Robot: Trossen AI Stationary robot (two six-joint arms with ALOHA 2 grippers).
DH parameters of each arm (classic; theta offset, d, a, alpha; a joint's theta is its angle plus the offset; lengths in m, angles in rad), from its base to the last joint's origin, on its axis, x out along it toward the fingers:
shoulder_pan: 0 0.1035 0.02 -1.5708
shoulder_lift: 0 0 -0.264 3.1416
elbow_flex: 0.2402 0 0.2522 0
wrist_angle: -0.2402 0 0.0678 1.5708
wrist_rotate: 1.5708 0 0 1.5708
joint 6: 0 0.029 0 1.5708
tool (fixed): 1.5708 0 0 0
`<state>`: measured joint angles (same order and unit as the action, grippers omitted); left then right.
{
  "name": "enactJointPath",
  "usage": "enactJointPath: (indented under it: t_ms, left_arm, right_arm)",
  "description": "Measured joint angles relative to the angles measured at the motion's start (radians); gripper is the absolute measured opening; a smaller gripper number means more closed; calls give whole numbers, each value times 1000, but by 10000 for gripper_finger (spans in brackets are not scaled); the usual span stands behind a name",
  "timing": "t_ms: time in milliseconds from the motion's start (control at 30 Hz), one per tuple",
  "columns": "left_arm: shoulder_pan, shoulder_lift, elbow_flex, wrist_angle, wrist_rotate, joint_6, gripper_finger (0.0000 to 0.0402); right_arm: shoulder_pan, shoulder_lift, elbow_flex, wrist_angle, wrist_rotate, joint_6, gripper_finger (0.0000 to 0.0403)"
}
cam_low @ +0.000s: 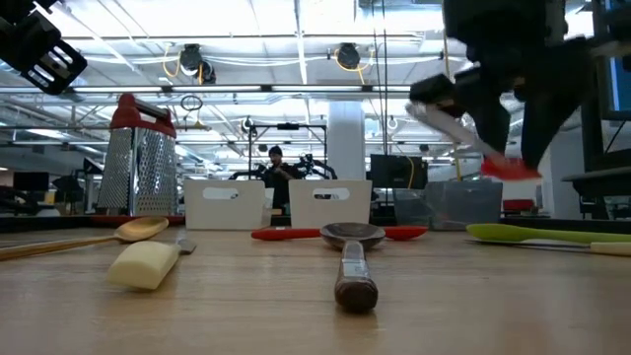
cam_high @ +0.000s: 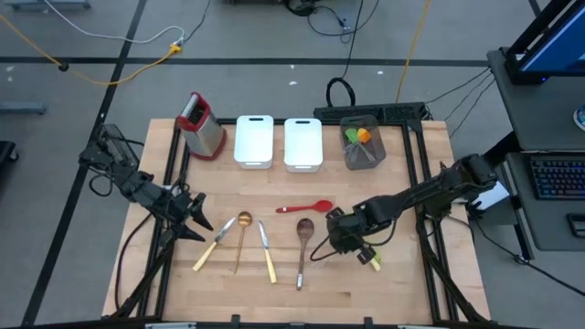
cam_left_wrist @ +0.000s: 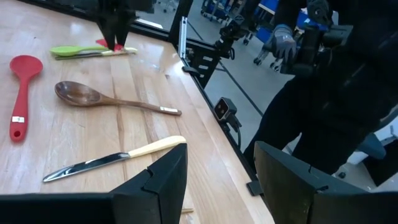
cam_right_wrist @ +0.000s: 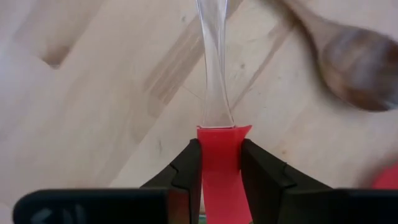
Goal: Pick & Place Kitchen Items
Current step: Put the red silicone spatula into the black bin
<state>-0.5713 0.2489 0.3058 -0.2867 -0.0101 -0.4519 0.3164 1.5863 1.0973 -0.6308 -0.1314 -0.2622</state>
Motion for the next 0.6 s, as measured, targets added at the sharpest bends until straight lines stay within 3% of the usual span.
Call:
enactJointPath:
  t_ms: [600]
  left_arm:
    - [0,0,0,0,-1,3,191]
  right_arm:
    - [-138,-278,2,6,-52,336,78]
